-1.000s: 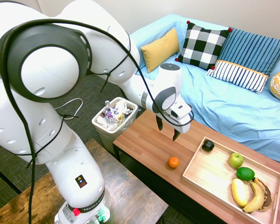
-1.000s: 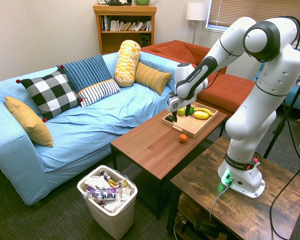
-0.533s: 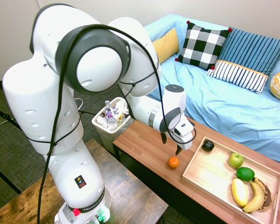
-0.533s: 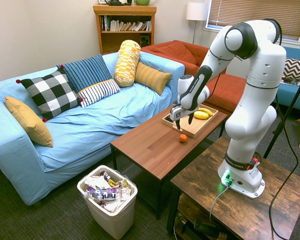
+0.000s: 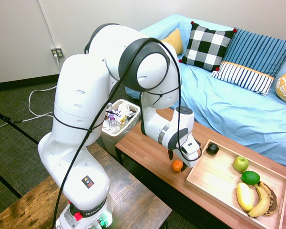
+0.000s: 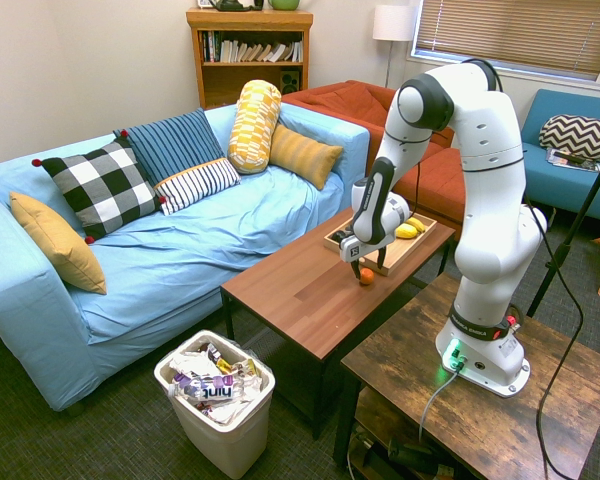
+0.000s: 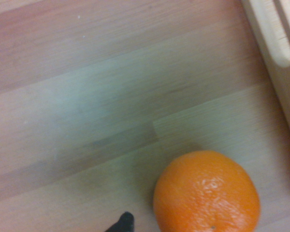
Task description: Put the tangerine in the tray
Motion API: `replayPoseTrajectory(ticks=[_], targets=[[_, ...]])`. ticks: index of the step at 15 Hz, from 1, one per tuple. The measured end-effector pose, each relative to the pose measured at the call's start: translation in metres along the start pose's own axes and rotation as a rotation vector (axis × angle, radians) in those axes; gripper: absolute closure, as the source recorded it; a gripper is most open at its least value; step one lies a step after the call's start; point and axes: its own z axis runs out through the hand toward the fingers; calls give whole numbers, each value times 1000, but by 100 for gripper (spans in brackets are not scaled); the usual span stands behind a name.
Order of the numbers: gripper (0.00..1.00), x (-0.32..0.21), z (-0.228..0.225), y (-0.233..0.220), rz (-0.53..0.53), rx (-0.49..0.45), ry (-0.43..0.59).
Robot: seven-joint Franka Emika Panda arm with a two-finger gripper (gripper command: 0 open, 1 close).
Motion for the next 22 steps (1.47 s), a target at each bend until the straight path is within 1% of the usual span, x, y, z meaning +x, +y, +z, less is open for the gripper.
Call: replayPoseTrajectory(ticks=[1,2,5,16,19,22], targets=[[0,-2,7,-3,-1,-6,-5],[100,-2,12,-5,0,-13,-8],[100,5,22,-4,7,-20,-16],[100,9,19,-4,-6,1,-30],[100,15,0,-7,-8,23,-13],[100,36,-45,-5,-6,52,13]])
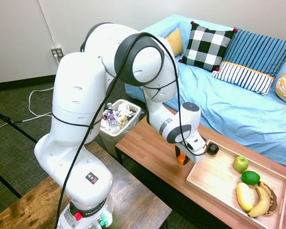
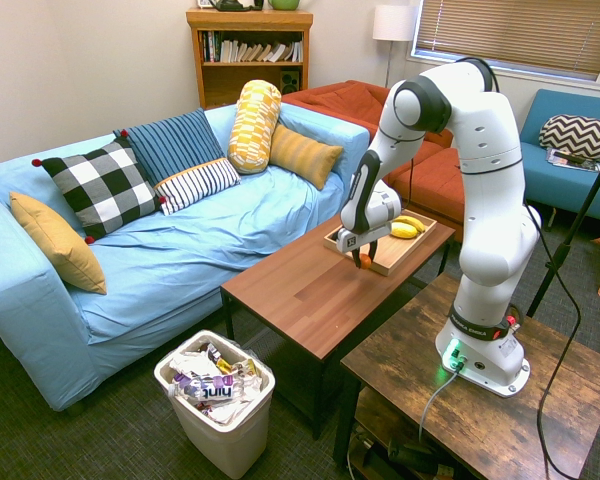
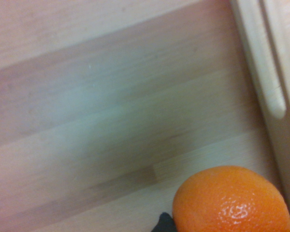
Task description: Put the tangerine in the tray
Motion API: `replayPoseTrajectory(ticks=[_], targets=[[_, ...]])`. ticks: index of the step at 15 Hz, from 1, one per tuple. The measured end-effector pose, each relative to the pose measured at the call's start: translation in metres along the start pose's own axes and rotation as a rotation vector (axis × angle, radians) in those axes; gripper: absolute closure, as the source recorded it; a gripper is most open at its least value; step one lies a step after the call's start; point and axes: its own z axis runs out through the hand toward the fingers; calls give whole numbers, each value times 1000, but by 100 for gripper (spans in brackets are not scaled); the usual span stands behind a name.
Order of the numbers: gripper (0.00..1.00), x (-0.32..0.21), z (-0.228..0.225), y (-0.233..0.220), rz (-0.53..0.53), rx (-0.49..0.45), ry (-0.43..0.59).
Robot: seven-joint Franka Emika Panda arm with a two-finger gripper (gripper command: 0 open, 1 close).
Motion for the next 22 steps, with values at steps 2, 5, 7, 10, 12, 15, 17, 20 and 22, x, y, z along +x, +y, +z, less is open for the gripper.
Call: replayPoseTrajectory(ticks=[2,5,7,10,12,15,17,20,22], targets=[[100,25,-28,9,9,4,25],[100,67,-48,19,62,7,53],[100,90,-45,23,99,-3,61],[100,110,-11,23,160,-31,39],[100,120,14,20,197,-56,31],[100,133,45,14,233,-80,29],[100,137,55,11,242,-86,29],[0,137,65,11,245,-89,17],[0,138,66,13,239,-86,12]])
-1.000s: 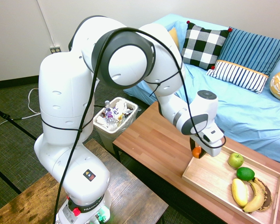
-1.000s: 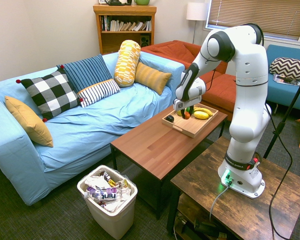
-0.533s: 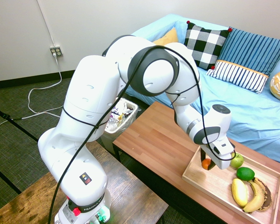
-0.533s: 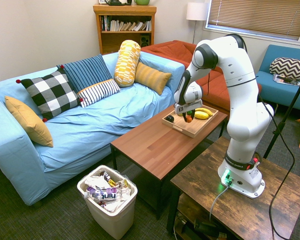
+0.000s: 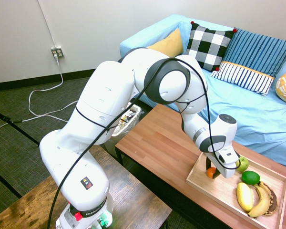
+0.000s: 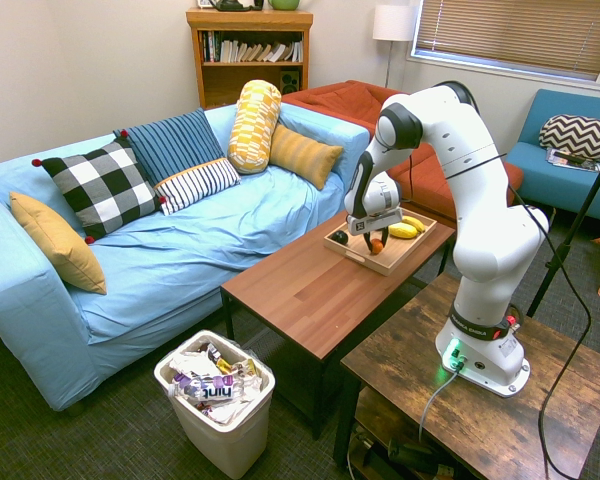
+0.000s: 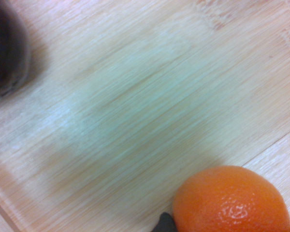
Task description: Put the tangerine in the tray
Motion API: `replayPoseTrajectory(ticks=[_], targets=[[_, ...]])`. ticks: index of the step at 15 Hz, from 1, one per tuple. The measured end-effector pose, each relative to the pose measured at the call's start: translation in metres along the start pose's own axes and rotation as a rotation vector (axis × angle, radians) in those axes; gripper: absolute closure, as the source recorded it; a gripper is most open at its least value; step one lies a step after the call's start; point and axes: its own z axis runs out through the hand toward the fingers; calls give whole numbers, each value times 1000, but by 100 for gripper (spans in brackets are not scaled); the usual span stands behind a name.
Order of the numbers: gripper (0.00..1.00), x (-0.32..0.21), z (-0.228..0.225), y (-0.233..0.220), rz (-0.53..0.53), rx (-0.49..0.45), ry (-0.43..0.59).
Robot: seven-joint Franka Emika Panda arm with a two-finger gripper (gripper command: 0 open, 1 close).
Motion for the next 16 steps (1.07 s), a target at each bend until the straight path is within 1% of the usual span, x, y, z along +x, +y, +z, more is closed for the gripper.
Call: replayPoseTrajectory(ticks=[9,11,13,16], targets=[[0,6,-3,-3,-28,13,1],[0,7,-9,-4,-40,23,3],[0,11,-27,-6,-49,39,2],[0,15,-70,-2,-56,60,-1]])
